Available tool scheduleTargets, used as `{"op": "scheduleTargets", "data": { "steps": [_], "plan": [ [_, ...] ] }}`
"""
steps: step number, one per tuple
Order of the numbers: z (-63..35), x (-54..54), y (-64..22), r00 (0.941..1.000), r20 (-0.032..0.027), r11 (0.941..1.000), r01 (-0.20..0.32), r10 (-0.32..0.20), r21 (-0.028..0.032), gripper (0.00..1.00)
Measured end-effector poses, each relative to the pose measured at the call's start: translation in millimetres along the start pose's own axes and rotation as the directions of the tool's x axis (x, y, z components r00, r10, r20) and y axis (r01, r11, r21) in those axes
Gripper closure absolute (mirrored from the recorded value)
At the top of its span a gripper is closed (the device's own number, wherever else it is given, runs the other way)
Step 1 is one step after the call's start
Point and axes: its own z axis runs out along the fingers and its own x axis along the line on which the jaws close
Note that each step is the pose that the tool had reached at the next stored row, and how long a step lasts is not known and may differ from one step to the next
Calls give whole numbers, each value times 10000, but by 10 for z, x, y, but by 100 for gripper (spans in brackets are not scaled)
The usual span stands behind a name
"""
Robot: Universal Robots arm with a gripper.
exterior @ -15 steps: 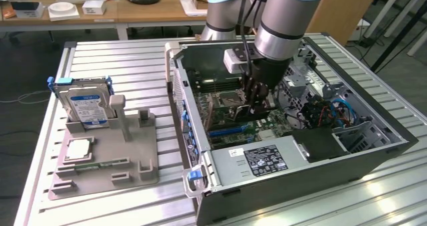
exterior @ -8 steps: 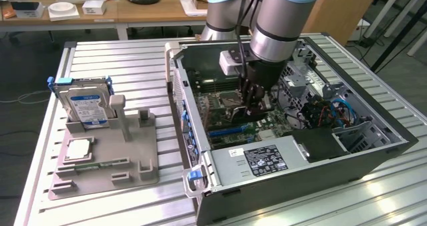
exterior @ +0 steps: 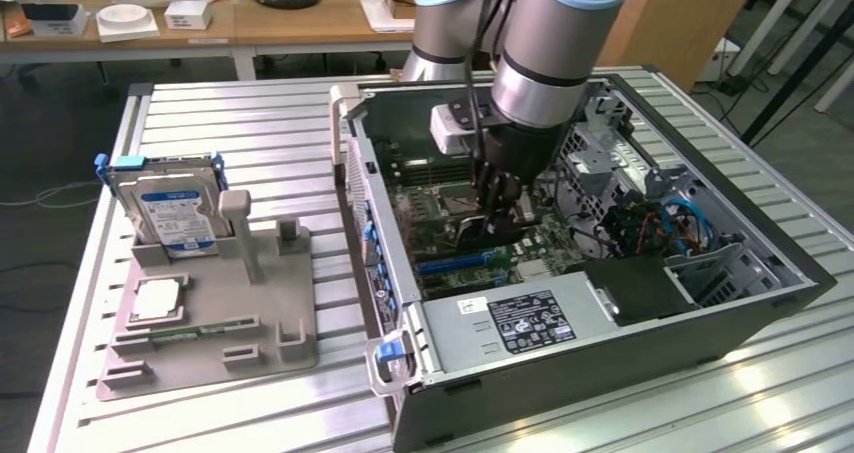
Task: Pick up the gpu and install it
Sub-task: 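Insert the gpu into the slot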
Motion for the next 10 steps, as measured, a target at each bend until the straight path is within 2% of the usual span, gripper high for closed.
{"op": "scheduleTargets", "data": {
  "steps": [10],
  "plan": [
    [20,0,60,10000,-1,10000,2,-2,0,74]
  ]
}}
